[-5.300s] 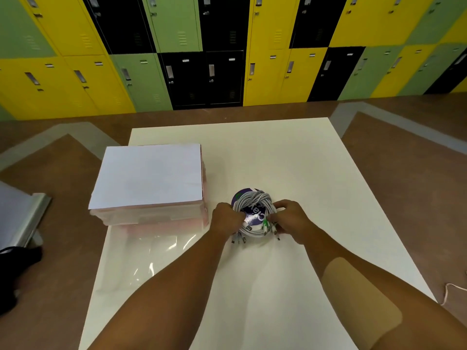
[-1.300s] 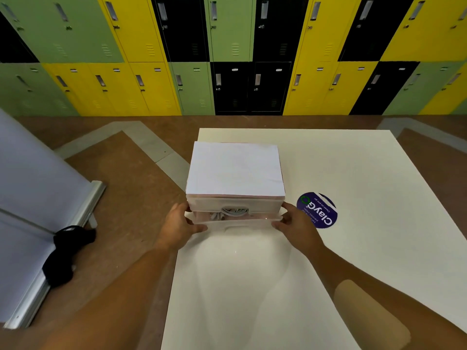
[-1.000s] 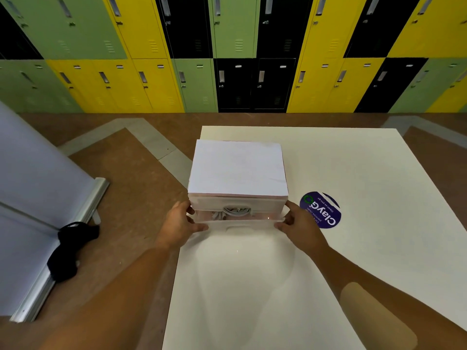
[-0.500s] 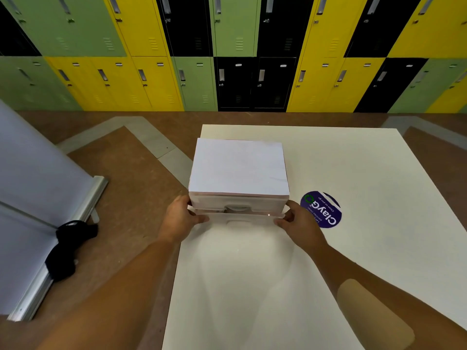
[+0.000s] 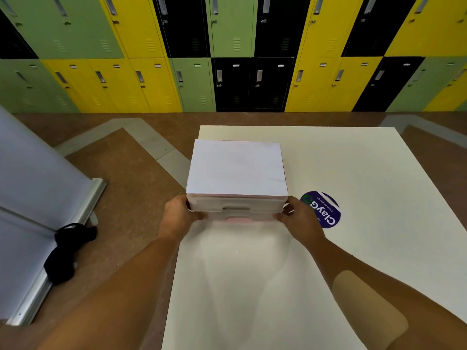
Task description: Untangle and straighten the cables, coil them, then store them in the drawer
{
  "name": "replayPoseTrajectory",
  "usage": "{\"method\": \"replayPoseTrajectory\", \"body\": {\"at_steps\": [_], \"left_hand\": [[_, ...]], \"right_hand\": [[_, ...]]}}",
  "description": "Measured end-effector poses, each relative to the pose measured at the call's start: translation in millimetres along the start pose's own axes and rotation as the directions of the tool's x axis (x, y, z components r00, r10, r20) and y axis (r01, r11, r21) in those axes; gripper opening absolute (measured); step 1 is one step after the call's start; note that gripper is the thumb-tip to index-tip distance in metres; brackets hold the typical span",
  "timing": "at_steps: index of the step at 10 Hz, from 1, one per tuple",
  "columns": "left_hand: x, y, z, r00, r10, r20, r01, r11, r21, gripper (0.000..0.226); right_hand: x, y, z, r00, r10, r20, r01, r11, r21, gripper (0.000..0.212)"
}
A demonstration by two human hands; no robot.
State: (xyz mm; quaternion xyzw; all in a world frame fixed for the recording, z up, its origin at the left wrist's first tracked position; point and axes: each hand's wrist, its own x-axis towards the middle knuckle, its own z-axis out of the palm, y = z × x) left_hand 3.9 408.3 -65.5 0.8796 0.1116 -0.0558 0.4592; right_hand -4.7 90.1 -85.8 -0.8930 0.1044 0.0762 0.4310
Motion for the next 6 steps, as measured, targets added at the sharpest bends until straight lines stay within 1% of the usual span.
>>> {"method": "replayPoseTrajectory", "body": {"at_steps": [2, 3, 4, 5, 6], "left_hand": [[-1, 2, 0, 1.000, 0.006, -0.005, -0.006, 0.999, 0.038, 0.039], [-4, 1, 3, 1.000, 0.000, -0.015, 0.001, 0.999, 0.034, 0.035], [-8, -1, 4, 1.000, -0.001, -0.021, 0.002, 0.998, 0.061, 0.033], [-15, -7, 6, 0.997, -0.080, 0.019, 0.077, 0.989, 0.127, 0.031], [-29, -6, 10, 0.982, -0.149, 0.120, 0.112, 0.954, 0.277, 0.029]], "right_hand": [[0, -2, -2, 1.000, -0.007, 0.016, 0.007, 1.000, -0.018, 0.029], [-2, -2, -1, 0.999, 0.001, 0.036, -0.001, 1.000, -0.015, 0.035], [-8, -1, -1, 0.994, 0.032, 0.102, -0.032, 0.999, -0.002, 0.051], [-19, 7, -3, 0.987, 0.067, 0.147, -0.065, 0.998, -0.018, 0.072], [-32, 12, -10, 0.981, 0.089, 0.171, -0.084, 0.996, -0.032, 0.075]]}}
